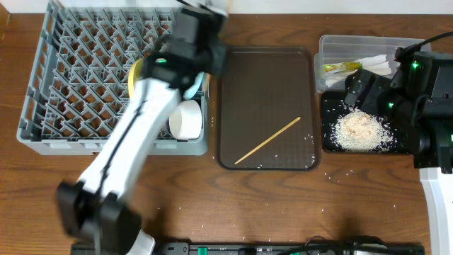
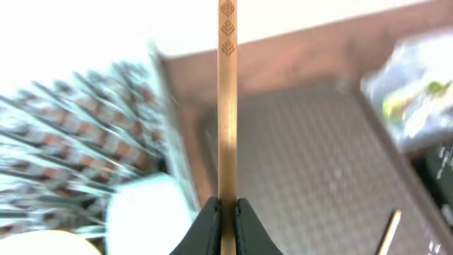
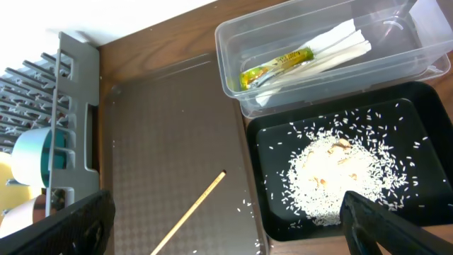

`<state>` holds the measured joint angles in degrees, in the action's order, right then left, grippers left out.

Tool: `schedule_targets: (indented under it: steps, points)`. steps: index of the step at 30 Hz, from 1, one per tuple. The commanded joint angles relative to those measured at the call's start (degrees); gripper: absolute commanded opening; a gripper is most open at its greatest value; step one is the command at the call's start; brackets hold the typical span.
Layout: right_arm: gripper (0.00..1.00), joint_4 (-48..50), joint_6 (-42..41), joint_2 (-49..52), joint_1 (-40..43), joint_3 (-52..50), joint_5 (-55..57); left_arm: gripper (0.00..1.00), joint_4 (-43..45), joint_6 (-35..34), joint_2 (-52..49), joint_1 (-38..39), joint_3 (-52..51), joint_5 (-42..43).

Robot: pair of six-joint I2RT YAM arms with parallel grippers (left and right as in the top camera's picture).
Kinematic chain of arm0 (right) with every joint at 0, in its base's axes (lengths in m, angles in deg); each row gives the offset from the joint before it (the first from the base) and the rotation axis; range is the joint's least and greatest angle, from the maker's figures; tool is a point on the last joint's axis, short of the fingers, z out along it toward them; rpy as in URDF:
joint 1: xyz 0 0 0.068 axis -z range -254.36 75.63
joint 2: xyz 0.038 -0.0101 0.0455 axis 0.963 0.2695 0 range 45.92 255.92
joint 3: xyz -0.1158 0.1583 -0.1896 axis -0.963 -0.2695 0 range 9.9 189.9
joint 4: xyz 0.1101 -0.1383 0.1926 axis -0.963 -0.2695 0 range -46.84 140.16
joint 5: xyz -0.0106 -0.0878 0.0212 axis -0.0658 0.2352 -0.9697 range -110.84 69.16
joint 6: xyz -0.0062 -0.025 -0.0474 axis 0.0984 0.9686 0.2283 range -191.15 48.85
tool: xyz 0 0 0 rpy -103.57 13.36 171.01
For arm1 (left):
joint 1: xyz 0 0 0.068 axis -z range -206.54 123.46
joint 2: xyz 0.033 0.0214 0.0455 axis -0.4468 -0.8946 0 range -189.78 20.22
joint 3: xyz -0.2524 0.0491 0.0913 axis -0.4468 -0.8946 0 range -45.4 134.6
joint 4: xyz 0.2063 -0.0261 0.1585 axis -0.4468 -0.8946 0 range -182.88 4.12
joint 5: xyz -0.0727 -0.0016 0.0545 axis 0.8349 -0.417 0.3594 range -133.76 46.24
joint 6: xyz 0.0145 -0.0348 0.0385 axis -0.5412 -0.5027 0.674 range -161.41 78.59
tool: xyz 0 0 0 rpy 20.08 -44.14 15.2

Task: Sort waste into correct bins and load items into the dishwasher
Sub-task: 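Carry the chopstick left and drop it into the dish rack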

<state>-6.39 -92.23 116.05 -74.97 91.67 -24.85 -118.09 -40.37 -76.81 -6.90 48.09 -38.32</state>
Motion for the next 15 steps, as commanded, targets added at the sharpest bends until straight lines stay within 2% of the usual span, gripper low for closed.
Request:
schedule_targets:
  steps: [1,7,15]
  points:
    - [0.99,-0.09,-0.74,0.11,0.31,0.7,0.79,0.08,-1.38,-1.14,1.36,-2.51,0.17,-4.09]
    - [0.99,-0.09,-0.74,0.11,0.31,0.7,0.79,0.08,-1.33,-0.81,-1.55,-7.63,-0.46,-15.93]
    - [0.99,-0.09,-0.74,0.11,0.31,0.7,0.79,0.08,3.48,4.81,-11.63,-11.61,-0.48,-16.87]
